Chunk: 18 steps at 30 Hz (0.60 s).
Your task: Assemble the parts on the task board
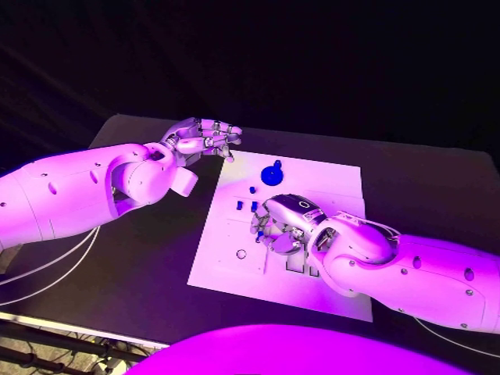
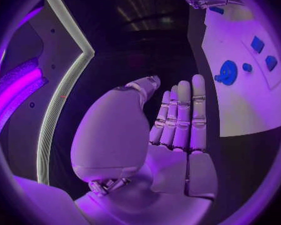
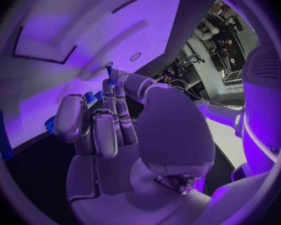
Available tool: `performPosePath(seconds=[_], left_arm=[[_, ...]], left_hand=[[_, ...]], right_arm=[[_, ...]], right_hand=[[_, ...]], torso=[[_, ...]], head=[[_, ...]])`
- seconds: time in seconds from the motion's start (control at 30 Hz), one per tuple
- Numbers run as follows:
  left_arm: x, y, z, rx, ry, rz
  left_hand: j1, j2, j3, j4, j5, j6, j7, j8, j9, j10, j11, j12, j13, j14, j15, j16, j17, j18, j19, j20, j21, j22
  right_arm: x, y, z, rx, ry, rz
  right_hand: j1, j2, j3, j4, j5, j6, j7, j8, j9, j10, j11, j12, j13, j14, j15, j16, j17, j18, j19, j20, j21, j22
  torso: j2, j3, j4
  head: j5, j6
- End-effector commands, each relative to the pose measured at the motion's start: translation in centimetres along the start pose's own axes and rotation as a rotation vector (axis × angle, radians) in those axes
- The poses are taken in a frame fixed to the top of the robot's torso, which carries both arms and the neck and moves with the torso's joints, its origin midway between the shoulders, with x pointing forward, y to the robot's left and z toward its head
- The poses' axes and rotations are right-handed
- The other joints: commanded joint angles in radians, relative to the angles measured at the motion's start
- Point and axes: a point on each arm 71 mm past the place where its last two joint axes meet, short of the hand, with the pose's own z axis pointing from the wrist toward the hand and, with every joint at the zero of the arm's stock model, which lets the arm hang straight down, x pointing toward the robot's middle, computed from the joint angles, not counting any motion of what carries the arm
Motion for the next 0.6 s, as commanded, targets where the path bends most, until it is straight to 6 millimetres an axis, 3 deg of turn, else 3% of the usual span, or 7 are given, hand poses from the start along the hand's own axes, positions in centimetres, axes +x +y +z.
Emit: performPosePath(seconds=[0.03,0.6], left_arm=[[0.17,-0.09,0.05,0.007,0.018,-0.003],[0.16,-0.09,0.07,0.009,0.019,-0.003]], left_hand=[[0.007,0.001,-0.004,-0.001,0.002,-0.008,0.02,0.003,-0.001,-0.007,0.002,0.006,-0.002,0.001,0.006,-0.006,-0.001,0.014,0.006,0.003,-0.004,-0.001],[0.007,0.001,-0.004,-0.001,0.002,-0.008,0.02,0.003,-0.001,-0.007,0.002,0.006,-0.002,0.001,0.006,-0.006,-0.001,0.014,0.006,0.003,-0.004,-0.001]], right_arm=[[0.16,0.23,-0.05,-0.018,0.012,-0.005],[0.43,-0.04,0.01,-0.011,0.026,-0.009]], right_hand=[[0.02,0.029,0.007,-0.001,0.003,0.003,0.006,-0.004,0.002,0.043,-0.034,0.005,0.013,0.045,-0.005,0.002,-0.001,-0.009,-0.01,0.0,-0.004,0.081],[0.017,0.029,0.007,-0.002,0.003,0.002,0.006,-0.005,0.002,0.044,-0.034,0.003,0.014,0.045,-0.005,0.002,-0.001,-0.009,-0.011,0.001,-0.005,0.081]], torso=[[0.0,0.0004,0.0],[0.0,-0.0001,0.0006]], head=[[0.001,0.0],[0.001,-0.001]])
